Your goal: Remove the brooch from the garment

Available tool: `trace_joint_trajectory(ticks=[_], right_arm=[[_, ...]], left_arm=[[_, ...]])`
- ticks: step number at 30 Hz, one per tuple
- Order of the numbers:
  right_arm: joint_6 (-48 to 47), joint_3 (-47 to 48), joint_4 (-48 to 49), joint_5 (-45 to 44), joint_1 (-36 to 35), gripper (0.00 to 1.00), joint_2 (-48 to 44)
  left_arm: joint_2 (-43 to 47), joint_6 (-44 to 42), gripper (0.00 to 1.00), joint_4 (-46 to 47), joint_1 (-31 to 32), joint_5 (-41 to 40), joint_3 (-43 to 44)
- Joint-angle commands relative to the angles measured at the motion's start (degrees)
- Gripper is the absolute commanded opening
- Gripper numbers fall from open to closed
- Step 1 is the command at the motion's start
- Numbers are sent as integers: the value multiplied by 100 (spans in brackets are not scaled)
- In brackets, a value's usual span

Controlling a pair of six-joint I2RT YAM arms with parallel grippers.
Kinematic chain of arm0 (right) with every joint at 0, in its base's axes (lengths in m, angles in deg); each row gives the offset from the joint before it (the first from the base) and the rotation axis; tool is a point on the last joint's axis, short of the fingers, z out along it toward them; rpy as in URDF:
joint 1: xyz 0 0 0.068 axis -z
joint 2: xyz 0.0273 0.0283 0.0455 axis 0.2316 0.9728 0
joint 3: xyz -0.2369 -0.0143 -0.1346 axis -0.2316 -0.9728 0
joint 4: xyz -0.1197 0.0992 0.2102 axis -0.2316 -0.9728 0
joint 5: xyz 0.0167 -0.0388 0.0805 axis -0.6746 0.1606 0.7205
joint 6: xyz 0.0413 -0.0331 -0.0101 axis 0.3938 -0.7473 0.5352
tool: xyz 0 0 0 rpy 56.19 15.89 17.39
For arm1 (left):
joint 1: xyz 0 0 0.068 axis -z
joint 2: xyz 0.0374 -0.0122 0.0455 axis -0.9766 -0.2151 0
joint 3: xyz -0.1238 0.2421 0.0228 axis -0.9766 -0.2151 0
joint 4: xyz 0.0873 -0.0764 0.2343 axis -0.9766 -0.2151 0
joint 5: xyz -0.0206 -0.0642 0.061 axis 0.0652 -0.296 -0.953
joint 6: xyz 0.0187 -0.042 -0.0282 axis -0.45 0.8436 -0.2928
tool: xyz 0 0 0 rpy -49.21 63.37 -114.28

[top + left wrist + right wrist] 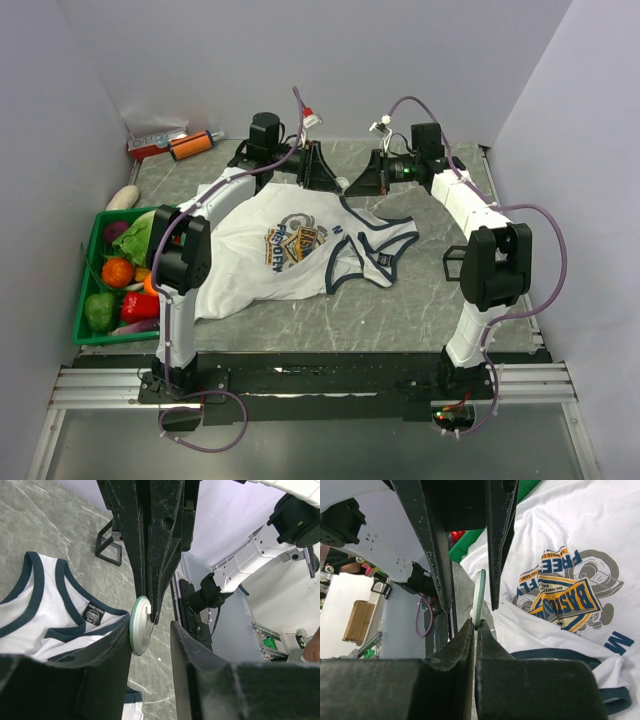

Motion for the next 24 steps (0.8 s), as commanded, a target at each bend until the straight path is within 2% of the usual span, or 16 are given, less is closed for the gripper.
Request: trace_joint_trajectory(ticks=[1, 7, 10, 24], right_arm=[[-42, 292, 86, -25, -59, 0, -40], [-15, 283, 113, -43, -85, 0, -40], [-33, 301, 104, -51, -103, 0, -31], [55, 371, 227, -34, -138, 0, 22]], left_arm=[[-51, 117, 40, 404, 27, 224, 72], [-60, 214, 39, 519, 35, 277, 46], [-60, 231, 34, 545, 44, 294, 37], [-113, 398, 26, 765, 44, 347, 11]])
